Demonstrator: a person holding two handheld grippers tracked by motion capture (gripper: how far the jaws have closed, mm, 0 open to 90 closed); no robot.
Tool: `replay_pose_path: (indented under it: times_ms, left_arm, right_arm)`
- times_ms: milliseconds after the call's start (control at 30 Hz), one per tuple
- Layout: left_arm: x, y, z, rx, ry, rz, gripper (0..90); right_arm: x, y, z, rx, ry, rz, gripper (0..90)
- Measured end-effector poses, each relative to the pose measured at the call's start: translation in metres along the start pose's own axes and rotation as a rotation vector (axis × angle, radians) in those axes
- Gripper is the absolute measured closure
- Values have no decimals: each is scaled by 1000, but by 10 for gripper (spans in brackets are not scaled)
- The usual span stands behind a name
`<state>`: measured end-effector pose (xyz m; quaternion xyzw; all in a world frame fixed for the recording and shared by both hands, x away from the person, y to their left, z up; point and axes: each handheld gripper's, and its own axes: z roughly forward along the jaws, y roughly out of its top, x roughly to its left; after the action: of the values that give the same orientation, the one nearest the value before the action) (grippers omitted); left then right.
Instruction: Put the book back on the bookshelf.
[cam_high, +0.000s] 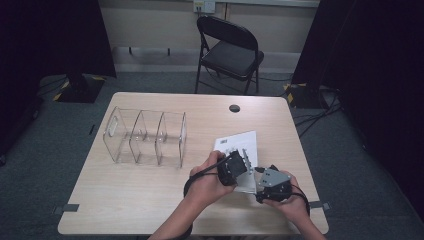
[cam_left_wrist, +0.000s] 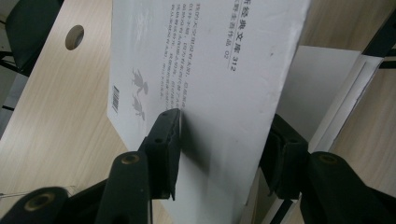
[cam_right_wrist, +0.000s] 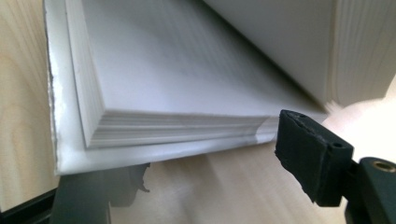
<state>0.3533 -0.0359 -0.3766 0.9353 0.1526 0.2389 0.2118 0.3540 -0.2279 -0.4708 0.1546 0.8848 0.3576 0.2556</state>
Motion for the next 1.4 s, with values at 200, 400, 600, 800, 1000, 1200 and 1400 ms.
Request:
replay_pose_path:
  times_ms: [200, 400, 600, 800, 1000, 1200, 1400]
  left_arm:
    - [0, -1, 0, 4, -5, -4, 521]
    - [-1, -1, 0, 11, -8, 1, 520]
    - [-3, -1, 1, 17, -5, 16, 517]
    - [-6, 3, 1, 38, 9, 42, 518]
    - [-3, 5, -3, 54, 12, 64, 512]
    - [8, -4, -6, -47, -49, 33, 452]
    - [26, -19, -23, -178, -40, -80, 357]
  right_arm:
    - [-2, -5, 1, 23, 17, 74, 270]
    - [-1, -5, 0, 20, 11, 38, 270]
    - [-2, -3, 0, 16, 8, -7, 269]
    - [1, 3, 2, 3, 7, -83, 280]
    - [4, 13, -3, -40, 8, -223, 423]
    - [1, 28, -10, -17, 6, -256, 530]
    - [-9, 48, -21, -33, 58, -204, 601]
